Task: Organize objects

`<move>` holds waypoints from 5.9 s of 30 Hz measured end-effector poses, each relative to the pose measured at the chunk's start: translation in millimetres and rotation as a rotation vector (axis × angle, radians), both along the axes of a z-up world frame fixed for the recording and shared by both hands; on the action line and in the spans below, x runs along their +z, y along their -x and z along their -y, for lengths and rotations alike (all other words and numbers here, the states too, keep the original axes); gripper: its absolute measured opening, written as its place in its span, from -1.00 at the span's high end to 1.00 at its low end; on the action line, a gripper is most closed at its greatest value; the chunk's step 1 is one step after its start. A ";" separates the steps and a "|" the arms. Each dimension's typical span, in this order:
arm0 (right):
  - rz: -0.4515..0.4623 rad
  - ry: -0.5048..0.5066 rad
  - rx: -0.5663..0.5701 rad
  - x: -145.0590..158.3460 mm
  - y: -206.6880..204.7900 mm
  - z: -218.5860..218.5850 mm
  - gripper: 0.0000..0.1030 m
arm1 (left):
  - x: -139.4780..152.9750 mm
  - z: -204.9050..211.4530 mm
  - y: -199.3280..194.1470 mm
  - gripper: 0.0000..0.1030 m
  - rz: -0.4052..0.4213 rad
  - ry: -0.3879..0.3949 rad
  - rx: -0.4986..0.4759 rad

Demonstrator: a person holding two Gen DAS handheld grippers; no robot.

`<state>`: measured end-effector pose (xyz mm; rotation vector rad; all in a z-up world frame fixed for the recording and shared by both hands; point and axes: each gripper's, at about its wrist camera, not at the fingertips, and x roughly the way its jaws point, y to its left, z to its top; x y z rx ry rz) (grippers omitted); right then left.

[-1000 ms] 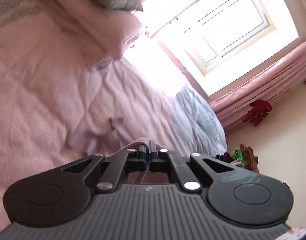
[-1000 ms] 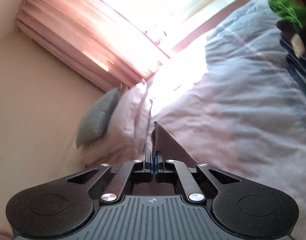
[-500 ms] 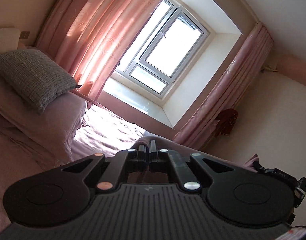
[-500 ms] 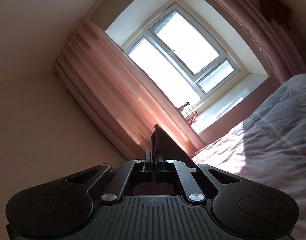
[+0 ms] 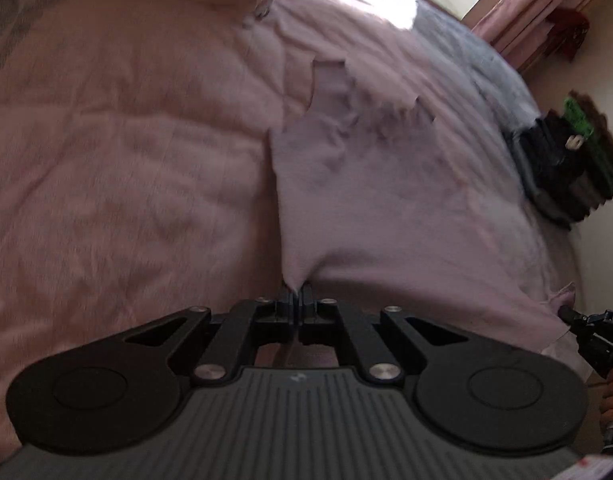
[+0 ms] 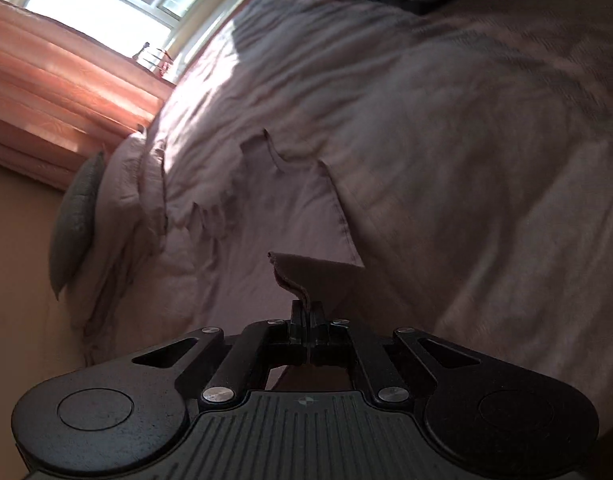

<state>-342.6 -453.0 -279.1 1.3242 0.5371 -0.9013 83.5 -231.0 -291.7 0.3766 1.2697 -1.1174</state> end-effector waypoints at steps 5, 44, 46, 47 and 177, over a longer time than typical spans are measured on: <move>-0.120 -0.078 0.003 -32.0 28.8 -41.5 1.00 | -49.1 -49.8 15.9 1.00 -0.033 -0.122 -0.030; -0.442 -0.068 0.232 -38.3 53.7 -27.0 0.64 | -62.5 -115.5 6.4 0.99 -0.098 -0.253 0.052; -0.445 0.011 0.288 -27.9 31.2 -23.6 0.60 | -49.2 -115.7 -3.1 0.99 -0.051 -0.264 0.061; -0.430 0.055 0.310 -22.0 19.7 -22.0 0.60 | -40.7 -114.0 -7.6 0.98 -0.020 -0.256 0.060; -0.347 0.377 0.709 169.0 -11.8 -172.6 -0.21 | 182.7 -100.0 208.4 -0.40 0.329 -0.011 -0.087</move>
